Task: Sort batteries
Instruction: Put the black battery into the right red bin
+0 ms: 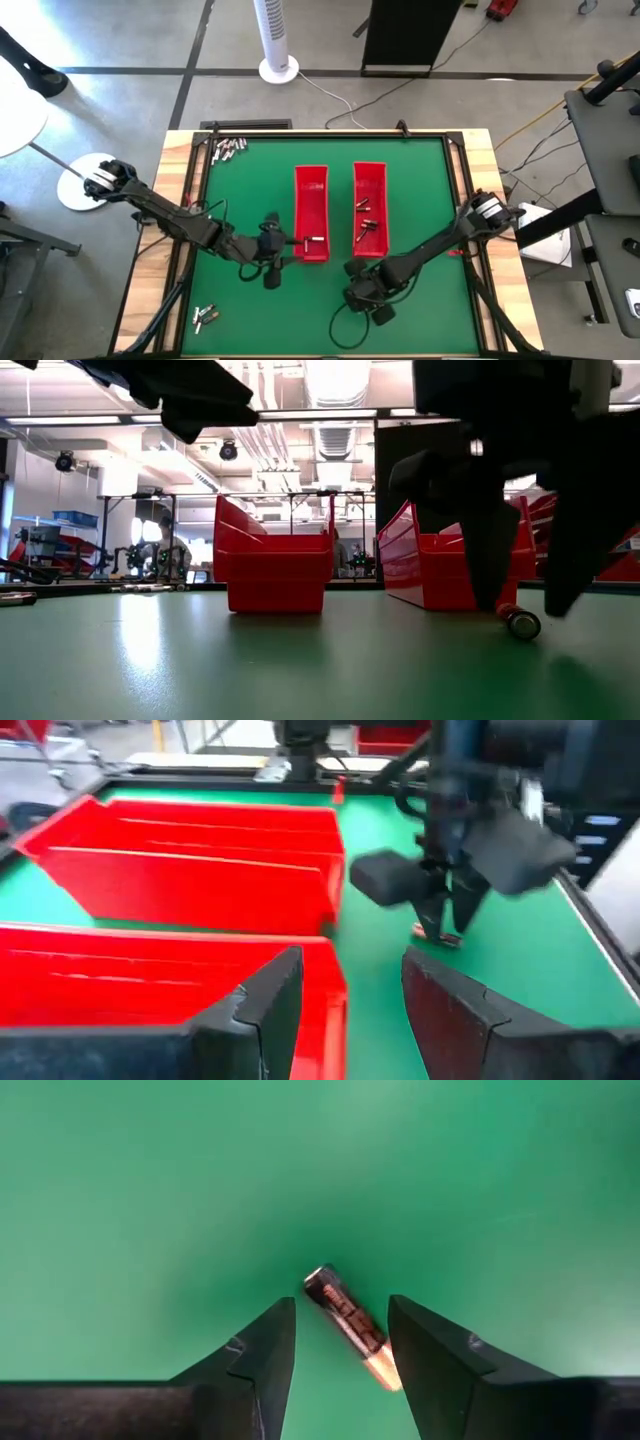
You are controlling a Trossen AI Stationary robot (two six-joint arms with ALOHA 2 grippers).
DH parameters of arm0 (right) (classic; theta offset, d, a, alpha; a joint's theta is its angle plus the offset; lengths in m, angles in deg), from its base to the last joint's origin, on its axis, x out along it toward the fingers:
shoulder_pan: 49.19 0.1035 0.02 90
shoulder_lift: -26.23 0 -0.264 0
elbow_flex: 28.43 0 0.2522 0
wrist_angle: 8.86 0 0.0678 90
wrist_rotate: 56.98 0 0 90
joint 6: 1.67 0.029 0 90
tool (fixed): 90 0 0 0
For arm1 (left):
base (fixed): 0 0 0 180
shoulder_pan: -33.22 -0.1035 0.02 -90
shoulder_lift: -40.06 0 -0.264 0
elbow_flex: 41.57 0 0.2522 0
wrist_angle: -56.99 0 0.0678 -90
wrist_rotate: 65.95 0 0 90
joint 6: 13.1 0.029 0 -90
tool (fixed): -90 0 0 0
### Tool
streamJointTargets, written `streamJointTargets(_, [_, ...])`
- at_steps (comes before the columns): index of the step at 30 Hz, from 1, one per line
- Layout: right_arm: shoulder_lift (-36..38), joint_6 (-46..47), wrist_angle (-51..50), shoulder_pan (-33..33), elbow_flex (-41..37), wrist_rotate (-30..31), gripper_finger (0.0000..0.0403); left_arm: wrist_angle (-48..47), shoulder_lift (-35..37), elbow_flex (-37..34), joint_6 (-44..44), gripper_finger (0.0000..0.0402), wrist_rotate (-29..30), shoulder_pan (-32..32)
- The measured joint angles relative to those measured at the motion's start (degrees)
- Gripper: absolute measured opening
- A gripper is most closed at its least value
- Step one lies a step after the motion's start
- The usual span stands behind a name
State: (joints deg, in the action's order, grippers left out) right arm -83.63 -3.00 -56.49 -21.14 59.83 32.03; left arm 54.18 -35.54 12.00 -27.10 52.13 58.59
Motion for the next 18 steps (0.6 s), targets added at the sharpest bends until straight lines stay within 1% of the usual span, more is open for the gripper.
streamJointTargets(2, [-1.3,-1.0,0.1,-0.5,0.0,-1.2,0.0148,-0.7,0.0,0.4,0.6,0.0152,1.6,-0.1])
streamJointTargets(6, [-2.4,-2.7,0.1,-1.2,0.2,-1.4,0.0137,-1.4,-0.1,2.4,4.1,0.0152,5.3,-0.1])
streamJointTargets(12, [-2.7,-3.1,-0.2,-1.3,0.2,-1.6,0.0110,-2.4,-0.3,5.5,8.8,0.0152,6.0,-0.1])
streamJointTargets(14, [-2.8,-1.2,-0.3,-1.3,0.2,-1.6,0.0097,-3.9,-0.5,6.3,9.3,0.0152,6.0,-0.1])
streamJointTargets(18, [-2.8,6.7,-0.4,-1.4,0.1,-1.5,0.0069,-5.2,-0.1,7.5,11.6,0.0152,6.0,0.0])
